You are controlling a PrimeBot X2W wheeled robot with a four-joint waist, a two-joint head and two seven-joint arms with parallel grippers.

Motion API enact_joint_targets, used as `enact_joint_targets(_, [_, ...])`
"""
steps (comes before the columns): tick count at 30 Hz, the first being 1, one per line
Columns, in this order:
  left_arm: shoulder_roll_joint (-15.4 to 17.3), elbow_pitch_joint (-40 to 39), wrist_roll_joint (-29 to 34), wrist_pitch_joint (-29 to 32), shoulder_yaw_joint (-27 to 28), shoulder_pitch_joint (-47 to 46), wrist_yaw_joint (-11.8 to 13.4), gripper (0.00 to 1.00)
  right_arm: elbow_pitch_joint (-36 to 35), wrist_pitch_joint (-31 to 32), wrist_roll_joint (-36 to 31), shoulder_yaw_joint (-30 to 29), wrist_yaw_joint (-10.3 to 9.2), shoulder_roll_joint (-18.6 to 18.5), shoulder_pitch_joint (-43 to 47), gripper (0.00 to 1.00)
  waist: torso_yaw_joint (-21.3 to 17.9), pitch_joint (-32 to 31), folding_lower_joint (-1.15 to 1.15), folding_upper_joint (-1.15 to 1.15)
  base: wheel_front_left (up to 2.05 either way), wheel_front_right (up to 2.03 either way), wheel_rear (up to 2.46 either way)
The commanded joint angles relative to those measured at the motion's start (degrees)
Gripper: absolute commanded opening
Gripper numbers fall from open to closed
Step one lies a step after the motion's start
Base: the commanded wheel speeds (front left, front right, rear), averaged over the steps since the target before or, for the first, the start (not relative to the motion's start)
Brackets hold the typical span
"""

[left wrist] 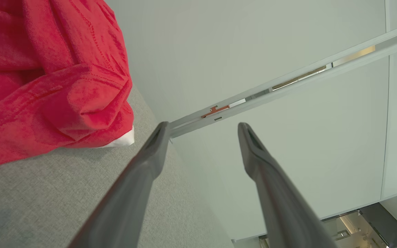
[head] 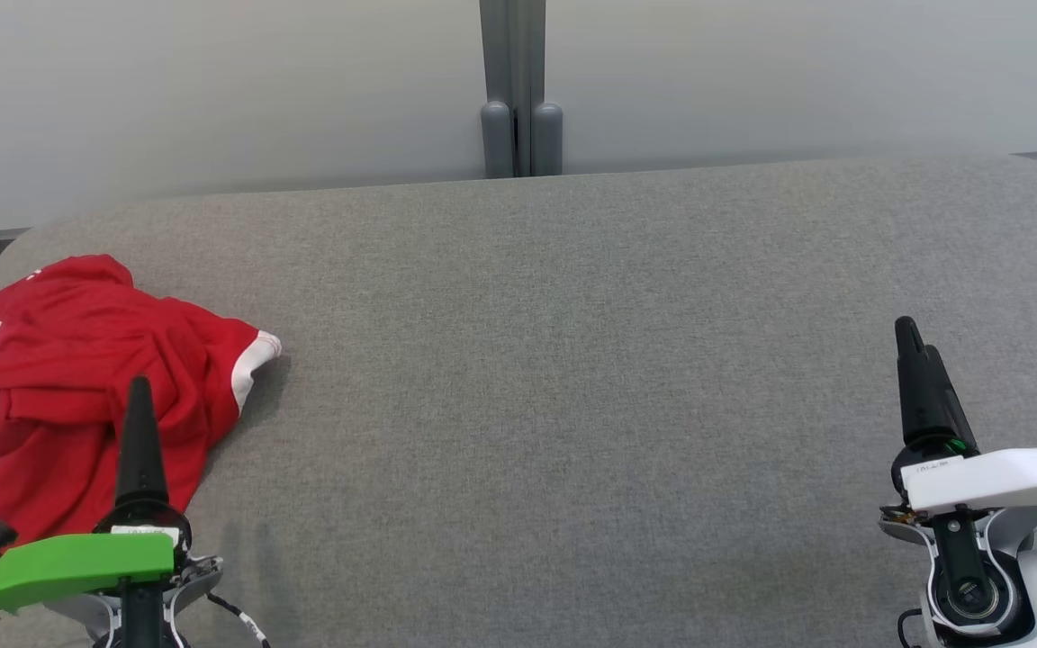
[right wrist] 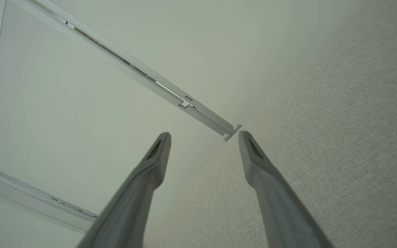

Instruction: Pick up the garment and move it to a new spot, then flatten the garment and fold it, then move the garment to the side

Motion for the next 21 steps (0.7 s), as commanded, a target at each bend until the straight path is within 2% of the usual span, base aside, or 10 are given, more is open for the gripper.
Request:
enact_joint_targets(1, [0.4, -2.0, 2.9, -0.5, -0.6, -1.3, -0.1, 1.00, -1.9, -0.7, -3.2, 0.5, 0.01, -0.3, -1.5, 1.00, 0.0, 0.1, 0.00, 0.00, 0.00, 0.00, 0.00])
enact_joint_targets(12, [0.5, -4.3, 17.9, -2.7, -6.4, -0.4, 0.9, 1.00, -4.1, -2.8, -17.2, 3.9, 0.02, -0.4, -1.0, 1.00, 0.1, 0.3, 0.00, 0.00, 0.00, 0.00, 0.00])
enact_joint_targets(21, [0.5, -4.3, 30.2, -4.3, -12.2, 0.1, 2.5, 1.00, -4.8, -4.5, -25.6, 5.8, 0.02, -0.5, -0.5, 1.00, -0.1, 0.3, 0.00, 0.00, 0.00, 0.00, 0.00])
